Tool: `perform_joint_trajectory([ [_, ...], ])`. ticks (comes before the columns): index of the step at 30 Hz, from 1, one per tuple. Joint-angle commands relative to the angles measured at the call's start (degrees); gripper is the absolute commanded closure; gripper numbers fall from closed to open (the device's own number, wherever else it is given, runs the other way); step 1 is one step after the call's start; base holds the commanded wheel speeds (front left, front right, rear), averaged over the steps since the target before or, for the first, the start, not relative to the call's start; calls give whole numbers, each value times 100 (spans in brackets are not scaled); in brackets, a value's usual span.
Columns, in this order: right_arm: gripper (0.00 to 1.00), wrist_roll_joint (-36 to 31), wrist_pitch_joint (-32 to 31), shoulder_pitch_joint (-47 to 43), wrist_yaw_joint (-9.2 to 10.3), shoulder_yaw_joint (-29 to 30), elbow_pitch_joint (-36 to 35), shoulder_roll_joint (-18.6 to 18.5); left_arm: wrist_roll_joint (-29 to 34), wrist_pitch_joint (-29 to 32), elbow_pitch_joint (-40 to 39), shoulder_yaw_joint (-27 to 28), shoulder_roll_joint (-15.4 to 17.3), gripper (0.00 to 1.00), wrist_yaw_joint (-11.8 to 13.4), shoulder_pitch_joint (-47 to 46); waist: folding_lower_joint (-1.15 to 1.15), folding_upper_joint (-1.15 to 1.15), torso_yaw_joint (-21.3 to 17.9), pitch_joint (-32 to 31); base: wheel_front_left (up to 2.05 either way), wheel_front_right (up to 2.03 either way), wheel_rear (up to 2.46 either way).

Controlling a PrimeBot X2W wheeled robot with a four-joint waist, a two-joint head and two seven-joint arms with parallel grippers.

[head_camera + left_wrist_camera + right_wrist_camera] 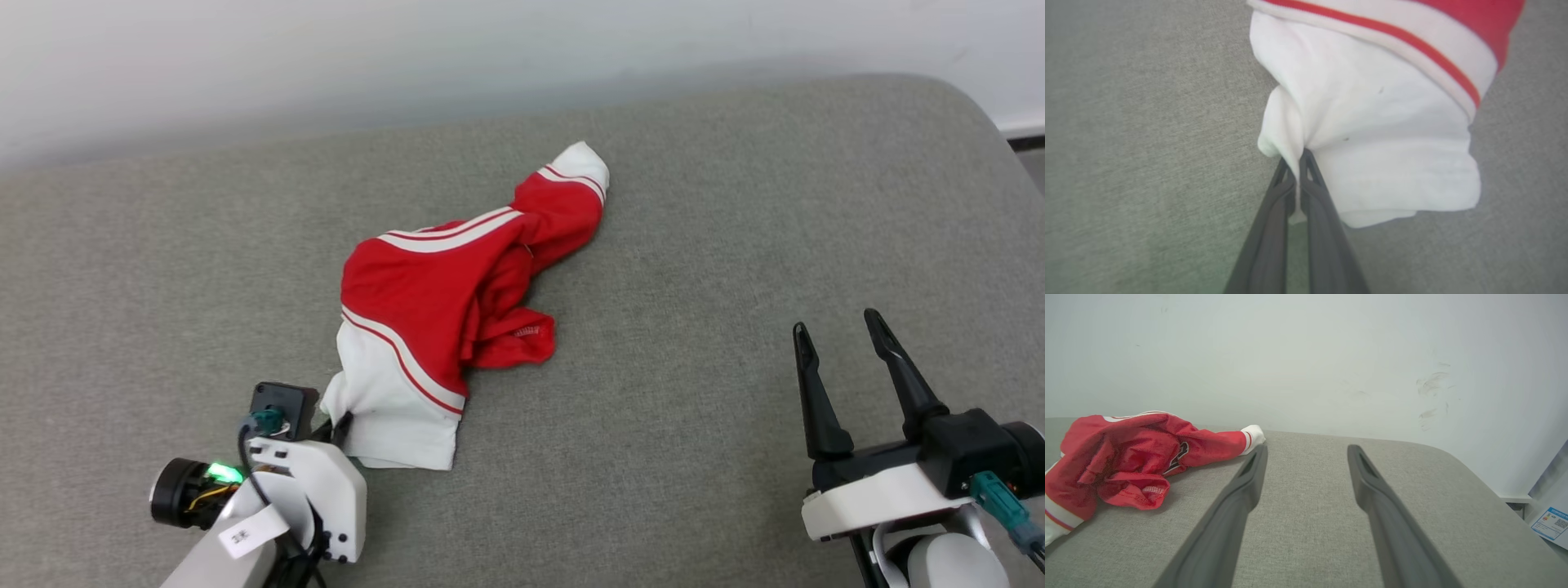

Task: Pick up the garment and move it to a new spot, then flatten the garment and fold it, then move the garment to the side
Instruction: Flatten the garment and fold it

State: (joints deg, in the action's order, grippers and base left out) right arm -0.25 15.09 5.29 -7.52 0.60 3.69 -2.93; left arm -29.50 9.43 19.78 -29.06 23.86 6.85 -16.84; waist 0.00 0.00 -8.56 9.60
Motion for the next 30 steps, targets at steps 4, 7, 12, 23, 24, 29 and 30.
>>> perform_joint_trajectory([
  [4,0,-27,12,-127,6,3,47,10,-90,-232,-424,270,183,100,237,305,0,0,238,-338,0,0,0],
  [7,0,-17,12,-197,6,9,90,10,-207,-378,-684,545,340,100,410,509,0,0,357,-458,0,0,0],
  [12,0,-7,12,-195,6,-30,126,9,-462,-659,-775,980,472,100,617,891,0,0,441,-531,0,0,0],
  [23,0,-69,12,-264,6,-71,247,9,-600,-1062,-82,989,291,0,521,1144,0,0,455,-579,0,0,0],
  [24,0,-88,12,-266,6,-65,257,9,-540,-1171,-30,972,288,0,501,1093,0,0,459,-593,0,0,0],
  [29,0,-151,12,-278,6,-22,205,10,-238,-1925,5,866,199,0,392,868,0,0,521,-666,0,0,0],
  [30,0,-167,12,-297,6,-11,183,10,-150,-2080,-28,826,200,0,363,828,0,0,544,-684,0,0,0],
])
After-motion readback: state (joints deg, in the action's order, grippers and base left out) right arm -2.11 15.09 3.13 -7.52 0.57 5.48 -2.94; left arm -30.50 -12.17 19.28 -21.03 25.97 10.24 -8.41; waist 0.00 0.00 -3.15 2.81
